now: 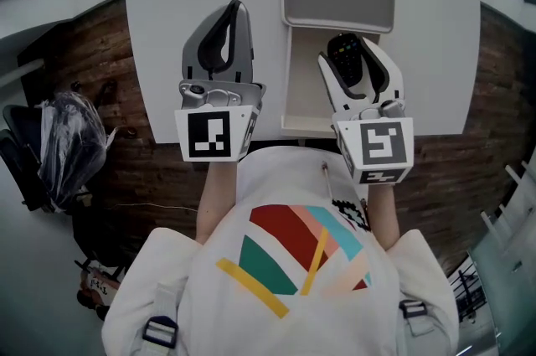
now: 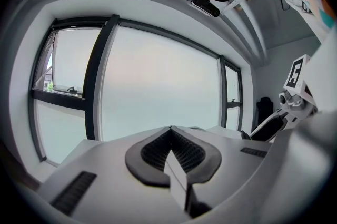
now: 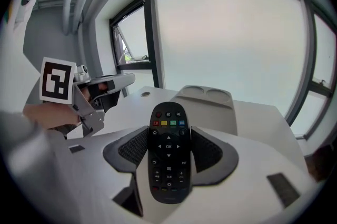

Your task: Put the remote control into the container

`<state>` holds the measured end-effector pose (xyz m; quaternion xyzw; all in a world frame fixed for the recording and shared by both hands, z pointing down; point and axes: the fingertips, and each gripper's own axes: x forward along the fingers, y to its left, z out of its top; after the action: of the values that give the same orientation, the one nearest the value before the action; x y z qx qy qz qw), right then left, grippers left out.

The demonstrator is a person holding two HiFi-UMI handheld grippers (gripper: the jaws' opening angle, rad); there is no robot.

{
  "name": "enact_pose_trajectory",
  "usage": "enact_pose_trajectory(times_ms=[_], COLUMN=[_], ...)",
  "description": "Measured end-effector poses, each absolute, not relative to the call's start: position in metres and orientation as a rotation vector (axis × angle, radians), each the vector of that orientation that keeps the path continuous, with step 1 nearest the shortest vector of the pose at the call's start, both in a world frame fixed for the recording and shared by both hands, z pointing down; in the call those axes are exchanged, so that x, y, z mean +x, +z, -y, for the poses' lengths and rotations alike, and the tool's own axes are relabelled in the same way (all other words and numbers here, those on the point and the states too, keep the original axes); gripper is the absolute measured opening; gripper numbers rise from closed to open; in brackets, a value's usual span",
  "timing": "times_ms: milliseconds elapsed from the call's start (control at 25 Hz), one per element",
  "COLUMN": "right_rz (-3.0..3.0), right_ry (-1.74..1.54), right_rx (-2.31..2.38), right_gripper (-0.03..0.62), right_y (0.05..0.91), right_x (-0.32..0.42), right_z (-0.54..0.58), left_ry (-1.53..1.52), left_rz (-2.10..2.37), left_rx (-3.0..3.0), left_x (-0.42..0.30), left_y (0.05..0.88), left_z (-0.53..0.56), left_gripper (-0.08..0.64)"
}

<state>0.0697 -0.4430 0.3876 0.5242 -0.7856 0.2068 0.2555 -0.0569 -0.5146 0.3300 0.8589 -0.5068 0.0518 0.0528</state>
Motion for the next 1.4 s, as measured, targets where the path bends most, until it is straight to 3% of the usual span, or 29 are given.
enact_pose_trajectory(times_ms=[400, 1400], right_rz=[2.04, 1.808], right_ry=[0.475, 0.382], right_rx=[1.127, 0.7], right_gripper=[0.255, 0.255], right_y=[0.444, 0.507], right_x=[0.063, 0.041], right_z=[0.428, 0.409], left_ry=[0.223, 0.262], left_rz=[1.487, 1.575], left_rx=[2.618, 2.492], left_x=[-0.023, -0.055], left_y=[0.346, 0.374], left_z=[0.506, 0.515], left_gripper=[0.008, 0.008])
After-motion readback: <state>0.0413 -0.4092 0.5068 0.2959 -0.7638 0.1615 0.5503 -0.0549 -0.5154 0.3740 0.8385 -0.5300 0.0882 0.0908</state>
